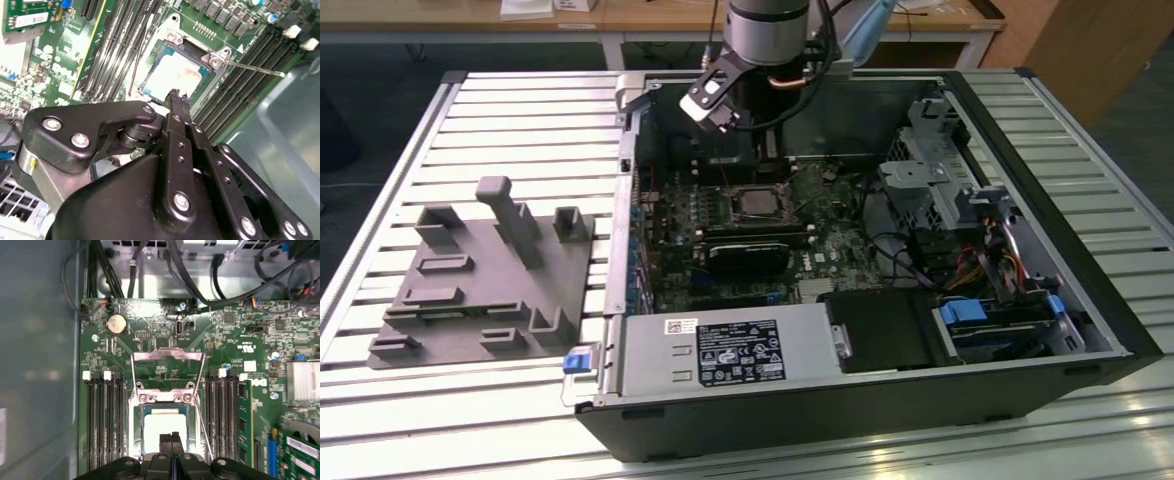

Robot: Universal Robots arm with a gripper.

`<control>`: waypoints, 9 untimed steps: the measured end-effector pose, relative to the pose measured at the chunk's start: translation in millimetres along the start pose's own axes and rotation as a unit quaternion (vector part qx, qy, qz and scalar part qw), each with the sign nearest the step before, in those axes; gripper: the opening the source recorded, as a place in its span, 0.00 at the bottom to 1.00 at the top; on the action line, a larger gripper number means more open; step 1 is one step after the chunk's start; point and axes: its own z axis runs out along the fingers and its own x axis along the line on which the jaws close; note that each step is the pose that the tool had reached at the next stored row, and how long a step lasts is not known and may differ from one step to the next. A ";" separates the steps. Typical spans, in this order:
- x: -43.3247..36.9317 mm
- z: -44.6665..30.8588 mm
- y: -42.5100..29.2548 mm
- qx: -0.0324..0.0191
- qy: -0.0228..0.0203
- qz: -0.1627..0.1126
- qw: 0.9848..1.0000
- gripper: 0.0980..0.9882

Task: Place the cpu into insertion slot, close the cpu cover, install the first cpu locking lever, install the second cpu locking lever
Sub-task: 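Close the cpu cover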

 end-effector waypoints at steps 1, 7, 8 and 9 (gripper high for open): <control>-0.1 -3.7 0.2 0.000 0.000 0.000 1.000 0.01; -2.6 -18.2 1.1 0.000 0.000 0.000 1.000 0.01; -4.8 -18.1 1.2 0.000 0.000 0.000 1.000 0.01; -6.9 -18.1 1.2 0.000 0.000 0.000 1.000 0.01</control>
